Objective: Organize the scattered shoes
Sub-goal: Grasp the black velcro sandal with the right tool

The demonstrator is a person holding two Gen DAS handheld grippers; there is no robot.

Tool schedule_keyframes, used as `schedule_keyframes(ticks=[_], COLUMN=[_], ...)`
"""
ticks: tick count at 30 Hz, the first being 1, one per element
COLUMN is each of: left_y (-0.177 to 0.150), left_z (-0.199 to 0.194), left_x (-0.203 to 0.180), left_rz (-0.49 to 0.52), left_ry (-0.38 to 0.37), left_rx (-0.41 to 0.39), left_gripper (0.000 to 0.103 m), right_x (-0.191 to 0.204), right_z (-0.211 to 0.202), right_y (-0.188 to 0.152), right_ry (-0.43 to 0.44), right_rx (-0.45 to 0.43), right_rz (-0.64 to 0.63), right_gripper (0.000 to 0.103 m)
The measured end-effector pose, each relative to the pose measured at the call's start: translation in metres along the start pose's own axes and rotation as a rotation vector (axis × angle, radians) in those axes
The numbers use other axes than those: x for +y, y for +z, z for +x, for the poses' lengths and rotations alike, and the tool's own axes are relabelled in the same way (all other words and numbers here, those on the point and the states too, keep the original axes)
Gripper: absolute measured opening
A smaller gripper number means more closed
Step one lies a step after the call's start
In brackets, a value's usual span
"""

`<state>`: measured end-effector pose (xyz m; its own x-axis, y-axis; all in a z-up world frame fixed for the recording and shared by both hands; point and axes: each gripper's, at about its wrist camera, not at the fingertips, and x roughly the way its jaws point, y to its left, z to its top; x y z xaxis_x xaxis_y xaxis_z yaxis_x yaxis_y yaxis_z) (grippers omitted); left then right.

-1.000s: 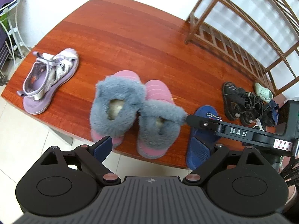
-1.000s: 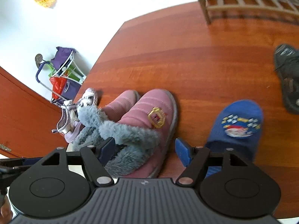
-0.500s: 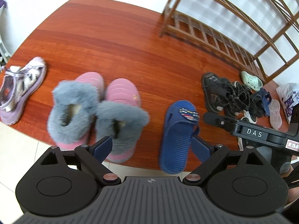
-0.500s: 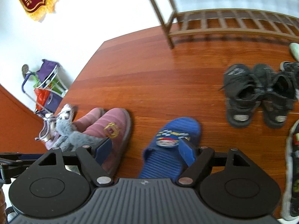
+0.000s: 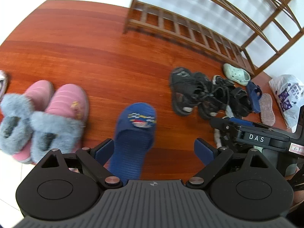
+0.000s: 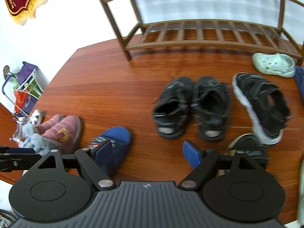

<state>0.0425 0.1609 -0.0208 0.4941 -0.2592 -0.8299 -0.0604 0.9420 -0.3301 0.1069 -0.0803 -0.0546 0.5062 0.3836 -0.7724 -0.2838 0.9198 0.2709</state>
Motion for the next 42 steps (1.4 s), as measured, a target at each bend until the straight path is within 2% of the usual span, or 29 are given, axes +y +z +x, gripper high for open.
schedule_keyframes(ticks=[13, 21, 24, 32, 42], left_y=[-0.004, -0.014, -0.017, -0.024, -0.032], left_z=[0.031, 0.038, 0.040, 0.044, 0.044], left_x=[-0.061, -0.086, -0.092, -0.107, -0.120], left_rz=[0.047, 0.061, 0.052, 0.001, -0.065], left_ry=[-0.022, 0.009, 0.022, 0.078, 0.116], left_rx=[0.025, 0.025, 0.023, -0.002, -0.023], left_gripper=[0.092, 0.092, 0.092, 0.092, 0.092], right_x=[-0.090, -0.133, -0.148, -0.177, -0.189], right_z=[-0.021, -0.019, -0.013, 0.014, 0.067], right_y=[0.010, 0.028, 0.036, 0.056, 0.077], right_ry=[-0.118, -0.208, -0.235, -0.228, -0.208], right_rx=[-0.021, -0.032, -0.029, 0.020, 0.104], right_rz=[0.035, -0.010, -0.037, -0.111, -0.201], right_gripper=[0.090, 0.094, 0.102, 0.102, 0.102])
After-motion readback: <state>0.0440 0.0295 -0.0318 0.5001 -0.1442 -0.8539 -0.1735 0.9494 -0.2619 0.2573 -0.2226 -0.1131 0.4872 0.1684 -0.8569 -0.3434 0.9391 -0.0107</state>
